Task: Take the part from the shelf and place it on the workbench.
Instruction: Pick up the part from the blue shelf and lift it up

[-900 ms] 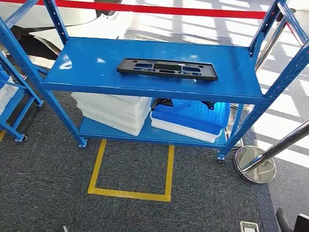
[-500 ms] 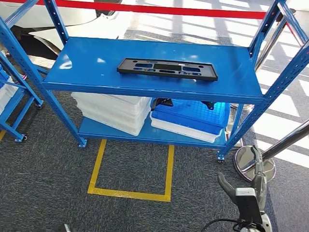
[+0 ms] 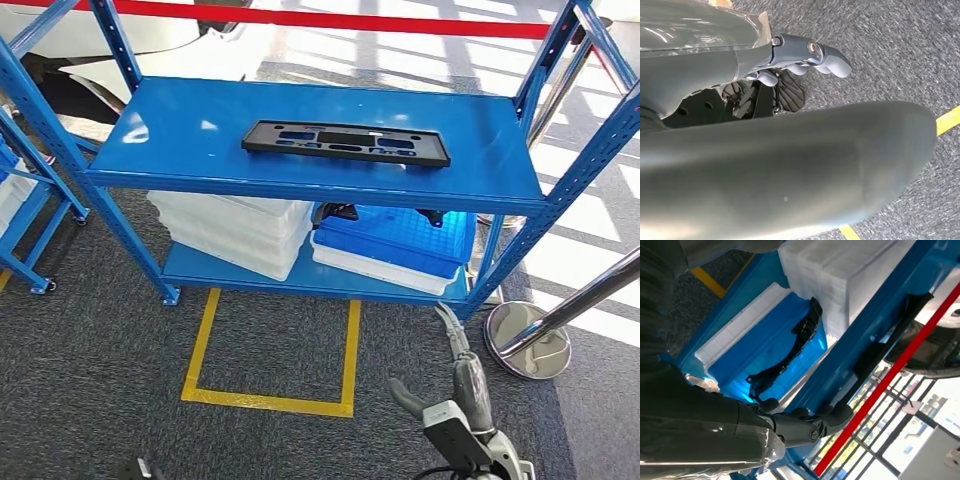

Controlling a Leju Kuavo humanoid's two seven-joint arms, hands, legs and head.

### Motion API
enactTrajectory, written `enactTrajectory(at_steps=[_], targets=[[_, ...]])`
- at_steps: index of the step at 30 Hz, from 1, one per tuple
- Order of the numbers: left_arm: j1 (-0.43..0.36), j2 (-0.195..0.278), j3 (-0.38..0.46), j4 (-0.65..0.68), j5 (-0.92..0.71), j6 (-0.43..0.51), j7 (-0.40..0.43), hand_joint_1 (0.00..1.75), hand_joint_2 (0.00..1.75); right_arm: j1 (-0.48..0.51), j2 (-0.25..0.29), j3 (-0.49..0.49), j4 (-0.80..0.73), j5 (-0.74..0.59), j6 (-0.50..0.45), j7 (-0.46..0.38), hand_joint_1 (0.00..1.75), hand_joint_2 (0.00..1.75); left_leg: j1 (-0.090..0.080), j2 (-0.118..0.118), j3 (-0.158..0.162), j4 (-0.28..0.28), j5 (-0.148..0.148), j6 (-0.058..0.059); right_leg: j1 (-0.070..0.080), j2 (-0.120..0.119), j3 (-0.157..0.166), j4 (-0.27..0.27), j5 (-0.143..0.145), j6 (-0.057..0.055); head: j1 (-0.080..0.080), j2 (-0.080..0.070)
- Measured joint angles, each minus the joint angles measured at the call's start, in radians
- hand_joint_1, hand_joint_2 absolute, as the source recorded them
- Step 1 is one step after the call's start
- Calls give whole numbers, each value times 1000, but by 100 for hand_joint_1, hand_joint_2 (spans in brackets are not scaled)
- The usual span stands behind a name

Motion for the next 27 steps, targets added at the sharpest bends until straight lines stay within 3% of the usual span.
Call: enactTrajectory(at_steps=[20,22,25,27], targets=[[-1,0,-16,5,0,-19,0,0,0,27,-38,65,-11,40,-47,20,0,175,-9,0,0,2,-1,2,-8,0,0,-1,1,3,0,0],[-1,0,-16,5,0,-20,0,0,0,29,-39,67,-15,43,-52,20,0,175,-12,0,0,0,-2,6,-11,0,0,-1,4,9,0,0],[-2,-1,-18,5,0,-21,0,0,0,31,-43,69,-28,55,-63,20,0,175,-7,1,10,-17,1,21,-13,-1,-3,17,5,22,0,0],[-3,-2,-22,5,0,-22,0,0,0,30,-46,70,-38,62,-69,20,0,175,0,1,21,-24,4,27,-15,-2,-36,84,-32,27,1,0]])
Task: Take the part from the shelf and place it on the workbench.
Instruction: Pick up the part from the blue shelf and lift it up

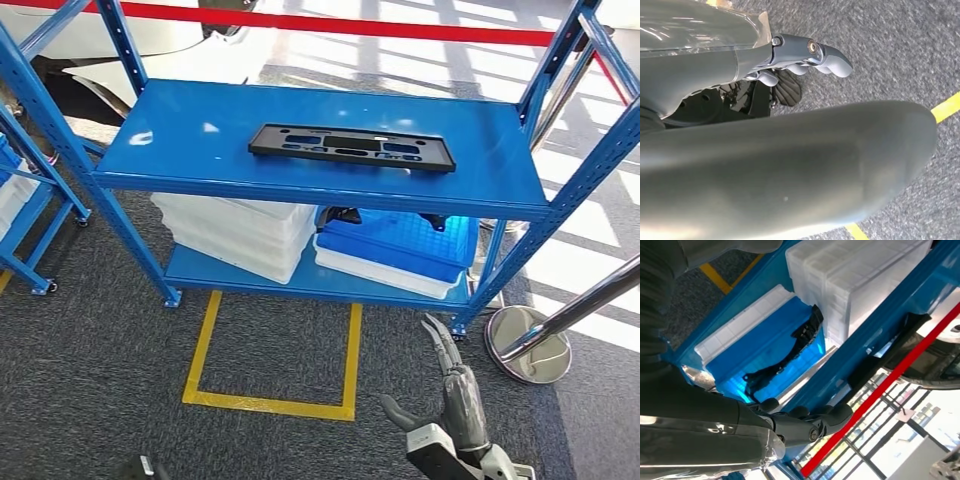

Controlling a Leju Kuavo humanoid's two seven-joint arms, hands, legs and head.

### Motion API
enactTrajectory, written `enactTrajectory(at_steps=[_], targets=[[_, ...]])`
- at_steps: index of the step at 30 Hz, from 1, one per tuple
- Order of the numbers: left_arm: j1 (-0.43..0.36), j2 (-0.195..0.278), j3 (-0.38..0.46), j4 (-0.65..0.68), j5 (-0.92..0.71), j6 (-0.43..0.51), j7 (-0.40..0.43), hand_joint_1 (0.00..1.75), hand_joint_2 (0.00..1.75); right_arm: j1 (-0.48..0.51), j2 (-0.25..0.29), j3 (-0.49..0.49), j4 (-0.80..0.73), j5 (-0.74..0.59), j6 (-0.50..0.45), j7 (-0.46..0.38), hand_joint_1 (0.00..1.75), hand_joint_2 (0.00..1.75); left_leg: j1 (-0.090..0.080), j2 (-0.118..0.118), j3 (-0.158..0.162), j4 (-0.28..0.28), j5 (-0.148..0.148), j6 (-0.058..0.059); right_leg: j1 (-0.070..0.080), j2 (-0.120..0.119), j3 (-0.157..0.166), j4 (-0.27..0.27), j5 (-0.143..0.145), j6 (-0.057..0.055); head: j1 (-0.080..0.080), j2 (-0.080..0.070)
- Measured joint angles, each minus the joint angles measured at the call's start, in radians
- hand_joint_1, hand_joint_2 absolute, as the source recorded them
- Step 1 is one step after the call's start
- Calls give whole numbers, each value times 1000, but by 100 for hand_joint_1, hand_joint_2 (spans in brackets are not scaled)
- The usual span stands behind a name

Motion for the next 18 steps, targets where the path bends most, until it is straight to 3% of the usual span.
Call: enactTrajectory(at_steps=[2,3,4,5,7,8,9,10,12,14,15,18], targets=[[0,-1,-4,0,0,-1,0,0,0,0,-3,1,-6,3,-2,0,0,175,3,0,4,-1,-2,-1,-3,0,-70,124,-52,8,1,0],[0,-2,-6,0,0,-2,0,0,0,1,-5,2,-9,3,-3,0,0,175,5,0,6,0,-5,-4,-5,0,-102,171,-64,12,1,0],[1,-2,-8,0,0,-3,1,0,0,1,-6,2,-13,5,-3,-1,0,175,7,-1,10,0,-9,-8,-7,-1,-119,187,-57,15,1,0],[1,-3,-10,0,0,-4,1,0,0,0,-8,3,-18,7,-3,-2,0,175,10,-2,17,0,-14,-13,-9,-1,-117,163,-29,17,1,0],[1,-5,-13,0,0,-7,4,0,0,-7,-10,4,-29,13,0,-4,0,175,17,-3,37,-1,-28,-27,-12,-1,-76,44,55,22,1,0],[-1,-5,-15,0,0,-8,5,0,0,-13,-11,6,-32,16,2,-5,0,175,19,-3,44,-1,-34,-34,-10,-1,-58,-12,76,21,2,0],[-2,-6,-16,0,-1,-9,7,0,0,-19,-12,8,-34,19,5,-5,0,175,20,-3,47,-2,-39,-42,-7,-2,-49,-44,88,15,3,0],[-4,-6,-17,0,-2,-10,8,0,0,-24,-13,11,-35,21,7,-5,0,175,19,-3,49,-3,-42,-49,-4,-3,-48,-52,81,4,3,0],[-6,-7,-18,1,-3,-12,9,0,0,-34,-15,16,-37,25,11,-5,0,175,19,-1,53,-6,-44,-61,-1,-3,-45,-56,79,-22,2,0],[-9,-7,-20,1,-3,-13,10,0,0,-52,-16,24,-39,32,15,-4,0,175,20,-1,39,33,-45,-67,-2,-3,-28,-65,74,-37,0,0],[-11,-7,-22,1,-3,-14,10,0,0,-63,-17,28,-39,35,17,-4,0,175,20,-1,12,82,-54,-68,-2,-2,-18,-70,71,-44,-1,0],[-13,-7,-27,1,-3,-14,12,0,0,-85,-17,39,-36,40,22,0,0,175,13,-1,-110,254,-109,-64,7,-1,5,-73,51,-61,-2,0]])
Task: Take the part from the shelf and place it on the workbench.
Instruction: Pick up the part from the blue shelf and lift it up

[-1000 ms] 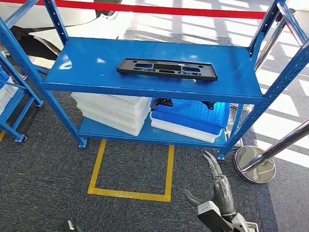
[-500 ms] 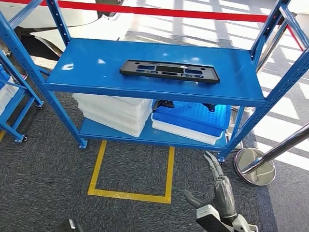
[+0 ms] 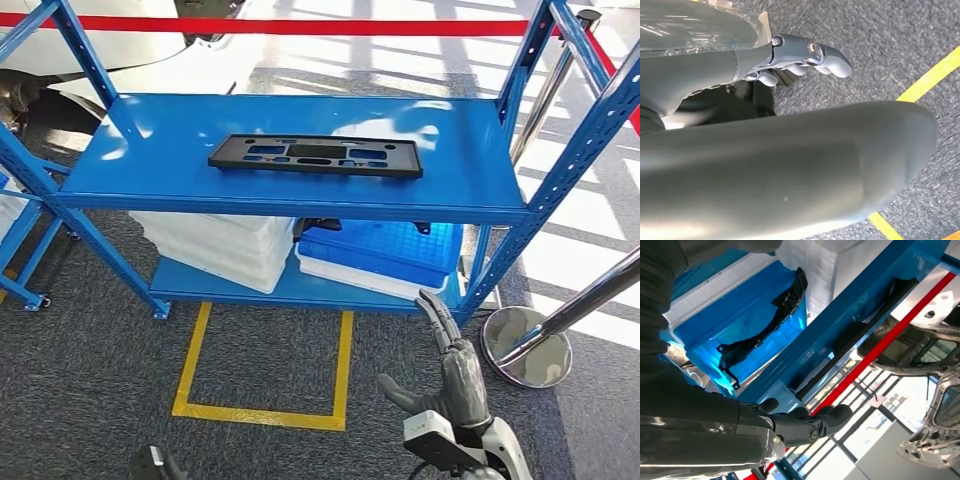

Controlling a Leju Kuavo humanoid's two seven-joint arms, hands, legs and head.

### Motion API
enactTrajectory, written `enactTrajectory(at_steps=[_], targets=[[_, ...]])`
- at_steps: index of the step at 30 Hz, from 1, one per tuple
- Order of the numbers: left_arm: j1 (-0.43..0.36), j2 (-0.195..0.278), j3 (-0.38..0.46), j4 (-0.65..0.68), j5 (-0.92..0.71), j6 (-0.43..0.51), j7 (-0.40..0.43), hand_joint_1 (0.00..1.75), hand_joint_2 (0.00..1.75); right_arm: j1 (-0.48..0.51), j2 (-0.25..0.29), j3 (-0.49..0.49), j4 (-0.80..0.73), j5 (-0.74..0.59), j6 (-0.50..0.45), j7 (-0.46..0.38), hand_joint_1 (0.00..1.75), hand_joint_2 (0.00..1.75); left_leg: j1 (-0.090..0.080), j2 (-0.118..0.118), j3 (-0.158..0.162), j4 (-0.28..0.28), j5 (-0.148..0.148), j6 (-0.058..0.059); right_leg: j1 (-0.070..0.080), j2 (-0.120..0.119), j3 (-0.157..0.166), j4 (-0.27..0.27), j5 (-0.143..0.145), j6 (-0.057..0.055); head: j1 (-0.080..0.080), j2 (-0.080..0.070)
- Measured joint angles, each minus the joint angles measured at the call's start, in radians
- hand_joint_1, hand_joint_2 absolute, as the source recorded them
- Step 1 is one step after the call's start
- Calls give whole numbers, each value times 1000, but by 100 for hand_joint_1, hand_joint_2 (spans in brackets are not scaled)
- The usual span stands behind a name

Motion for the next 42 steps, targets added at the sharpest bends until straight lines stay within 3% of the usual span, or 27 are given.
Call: enactTrajectory(at_steps=[1,2,3,5,7,9,11,13,15,16,17,18,20,22,24,26,28,31,32,33,35,37,39,42], targets=[[0,0,-1,0,0,0,1,0,0,-4,0,3,2,1,1,1,0,175,-3,0,-29,22,-6,3,4,1,11,0,-9,-3,0,0],[1,0,-1,0,0,0,2,0,0,-8,-1,6,4,1,2,2,0,175,-7,0,-44,12,7,9,8,3,24,0,-19,-5,0,0],[1,0,-3,0,0,0,4,0,0,-12,-2,9,7,2,3,3,0,175,-12,0,-44,-28,43,19,13,5,39,0,-30,-6,0,0],[2,1,-6,0,0,0,7,0,0,-23,-3,16,12,2,4,5,0,175,-26,1,-31,-137,143,45,18,6,65,-2,-51,-4,4,0],[1,2,-10,1,-1,1,9,0,0,-32,-4,20,17,3,6,9,0,175,-42,1,-22,-200,192,60,14,6,75,-8,-62,4,9,0],[1,3,-13,1,0,2,9,0,0,-37,-5,22,19,4,8,12,0,175,-49,-2,-9,-224,188,65,9,7,81,-13,-58,18,10,0],[1,3,-15,1,3,1,9,0,0,-44,-6,24,21,5,8,13,0,175,-42,-3,23,-249,185,71,9,6,78,19,-49,29,11,0],[-1,1,-15,1,2,0,10,0,0,-54,-8,26,25,6,9,16,0,175,-31,-4,55,-266,176,74,7,4,27,115,-67,41,12,0],[-3,0,-16,2,0,0,11,0,0,-59,-11,28,31,7,10,20,0,175,-24,-5,75,-270,160,72,1,2,-54,221,-117,55,13,0],[-2,-1,-16,2,0,0,11,0,0,-59,-13,29,35,7,10,21,0,175,-21,-5,86,-270,151,70,-2,2,-85,245,-131,60,13,0],[-1,-1,-16,2,1,0,11,0,0,-59,-14,31,37,8,10,21,0,175,-19,-6,98,-270,141,67,-5,1,-99,237,-123,64,13,0],[0,-1,-16,2,2,0,11,0,0,-59,-16,32,40,8,10,21,0,175,-15,-7,114,-270,130,63,-7,1,-99,197,-90,67,13,0],[0,-3,-16,2,3,0,11,0,0,-59,-19,34,43,8,10,22,0,175,-10,-7,145,-270,106,51,-9,0,-77,76,14,70,13,0],[0,-3,-16,2,2,0,12,0,0,-59,-21,36,48,8,10,26,0,175,-9,-7,159,-270,89,36,-6,-1,-64,5,65,58,14,0],[-1,-3,-16,2,2,0,12,0,0,-58,-23,36,50,8,9,30,0,175,-10,-7,163,-269,83,24,-2,-1,-62,0,59,37,14,0],[-2,-3,-16,2,3,1,12,0,0,-60,-25,36,50,8,8,30,0,175,-9,-7,156,-242,80,18,-6,0,-51,-6,57,24,14,0],[-3,-3,-16,2,2,2,12,0,0,-64,-26,36,50,9,7,30,0,175,-8,-6,107,-152,58,12,-8,0,-36,-12,49,13,12,0],[-4,-3,-16,2,2,0,12,0,0,-66,-27,36,53,9,7,30,0,175,-9,-6,-12,8,-3,7,-4,2,-19,-13,30,4,12,0],[-4,-3,-16,2,3,-1,12,0,0,-66,-27,37,54,9,7,30,0,175,-9,-6,-32,14,4,8,-2,3,-11,-13,23,4,12,0],[-4,-3,-16,2,3,-1,12,0,0,-66,-27,37,56,9,7,31,0,175,-10,-6,-34,-15,36,11,-1,5,0,-13,16,4,12,0],[-3,-3,-16,2,3,-1,12,0,0,-67,-27,37,59,9,7,31,0,175,-12,-6,-8,-127,131,21,0,7,25,-14,-2,8,13,0],[-3,-2,-16,2,0,0,12,0,0,-68,-27,36,61,10,7,32,0,175,-20,-5,11,-207,176,31,0,7,40,-15,-16,19,13,0],[-3,-2,-16,2,-1,1,13,0,0,-68,-28,37,63,11,7,34,0,175,-28,-5,13,-224,171,40,-1,6,43,-18,-26,33,13,0],[-4,-3,-17,2,8,2,14,0,0,-70,-28,36,64,12,6,34,0,175,-23,-6,29,-238,171,55,-3,3,39,9,-53,50,13,0]])
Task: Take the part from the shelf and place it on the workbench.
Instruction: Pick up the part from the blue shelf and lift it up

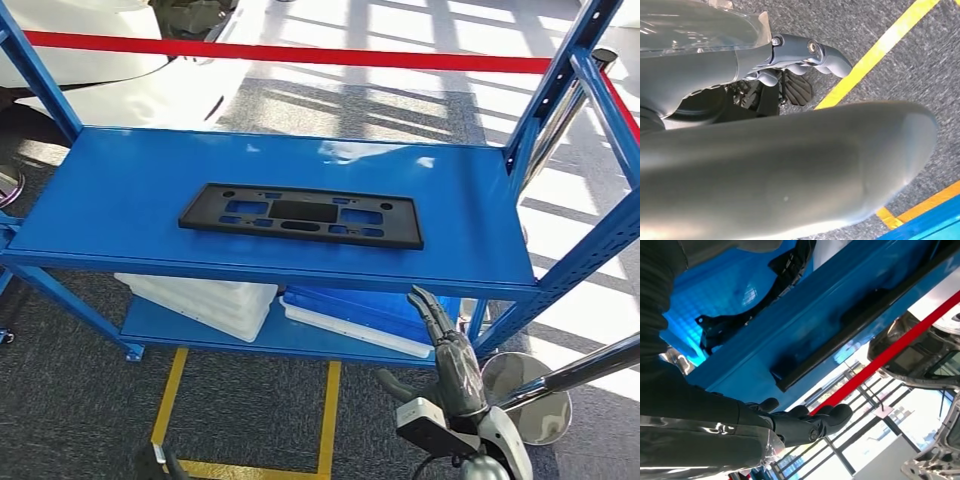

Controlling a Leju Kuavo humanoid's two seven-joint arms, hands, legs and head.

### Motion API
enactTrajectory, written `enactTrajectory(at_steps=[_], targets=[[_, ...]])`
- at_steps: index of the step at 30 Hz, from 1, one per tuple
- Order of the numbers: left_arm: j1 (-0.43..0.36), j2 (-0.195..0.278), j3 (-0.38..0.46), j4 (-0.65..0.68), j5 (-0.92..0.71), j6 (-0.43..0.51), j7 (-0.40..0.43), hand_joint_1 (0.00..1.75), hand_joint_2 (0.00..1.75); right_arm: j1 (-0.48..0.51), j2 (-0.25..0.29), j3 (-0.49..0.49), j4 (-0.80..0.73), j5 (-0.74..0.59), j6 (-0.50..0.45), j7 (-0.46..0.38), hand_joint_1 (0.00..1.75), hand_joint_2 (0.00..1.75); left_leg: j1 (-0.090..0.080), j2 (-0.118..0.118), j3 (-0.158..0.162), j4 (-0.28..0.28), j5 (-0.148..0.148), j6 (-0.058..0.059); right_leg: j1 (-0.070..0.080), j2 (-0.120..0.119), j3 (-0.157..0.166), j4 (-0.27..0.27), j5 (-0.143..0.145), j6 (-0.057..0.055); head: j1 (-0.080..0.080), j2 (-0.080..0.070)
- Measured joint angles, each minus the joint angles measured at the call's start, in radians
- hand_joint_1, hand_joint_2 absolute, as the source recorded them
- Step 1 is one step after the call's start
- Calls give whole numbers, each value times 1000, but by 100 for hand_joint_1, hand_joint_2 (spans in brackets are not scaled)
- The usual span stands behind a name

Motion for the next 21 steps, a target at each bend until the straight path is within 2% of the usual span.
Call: enactTrajectory(at_steps=[1,3,4,5,6,8,9,10,12,15,16,17,19,20,21], targets=[[-1,0,0,0,1,0,0,0,0,-1,-1,-1,0,0,0,0,0,175,2,1,8,-5,-3,5,-1,-1,-20,44,-22,5,0,0],[-2,-1,0,0,2,0,1,0,0,0,-3,-1,2,0,0,0,0,175,3,1,19,-6,-12,12,-1,-2,-94,177,-70,12,1,0],[-2,-1,0,0,3,0,1,0,0,1,-4,-1,3,0,0,0,0,175,2,0,25,-6,-18,14,-2,-2,-131,232,-81,14,1,0],[-2,-1,0,0,3,0,1,0,0,2,-4,-1,4,0,0,0,0,175,2,-1,31,-6,-23,14,-2,-2,-155,254,-70,15,1,0],[-1,-1,0,0,3,0,1,0,0,3,-5,-2,5,0,0,0,0,175,2,-2,39,-6,-30,13,-2,-2,-160,237,-38,15,1,0],[0,-1,0,0,3,0,1,0,0,2,-6,-2,6,0,0,0,0,175,3,-4,59,-6,-44,9,-1,-2,-126,118,55,11,1,0],[-1,-1,0,0,3,0,1,0,0,1,-7,-2,7,0,-1,0,0,175,1,-5,66,-6,-50,5,1,-2,-106,62,88,8,1,0],[-1,-1,0,0,3,0,1,0,0,1,-8,-3,7,1,-1,0,0,175,0,-5,70,-6,-55,1,3,-1,-90,21,102,3,1,0],[-2,-1,0,0,3,0,2,0,0,0,-9,-5,8,2,-2,1,0,175,-1,-5,69,-9,-59,-9,8,0,-82,-3,94,-7,0,0],[-2,-1,-1,0,3,0,1,0,0,-2,-10,-8,3,5,-4,1,0,175,-1,-4,66,6,-79,-23,1,1,-67,-22,88,-24,-1,0],[-2,-1,-2,0,3,0,1,0,0,-3,-10,-8,2,7,-5,1,0,175,0,-4,50,42,-98,-27,-2,0,-60,-28,87,-30,-2,0],[-3,-1,-2,0,3,0,1,0,0,-5,-10,-8,1,8,-5,1,0,175,2,-4,21,100,-123,-30,-3,-2,-56,-30,85,-34,-3,0],[-3,0,-2,0,3,0,1,0,0,-7,-11,-8,1,12,-5,2,0,175,5,-4,-56,232,-165,-36,-3,-3,-50,-30,78,-39,-3,0],[-3,0,-2,0,3,0,1,0,0,-7,-12,-9,1,14,-5,3,0,175,7,-4,-82,266,-164,-39,-3,-3,-46,-30,74,-39,-3,0],[-3,0,-2,0,3,0,1,0,0,-8,-13,-9,1,17,-3,5,0,175,10,-3,-88,261,-141,-41,-4,-2,-40,-30,70,-37,-3,0]])
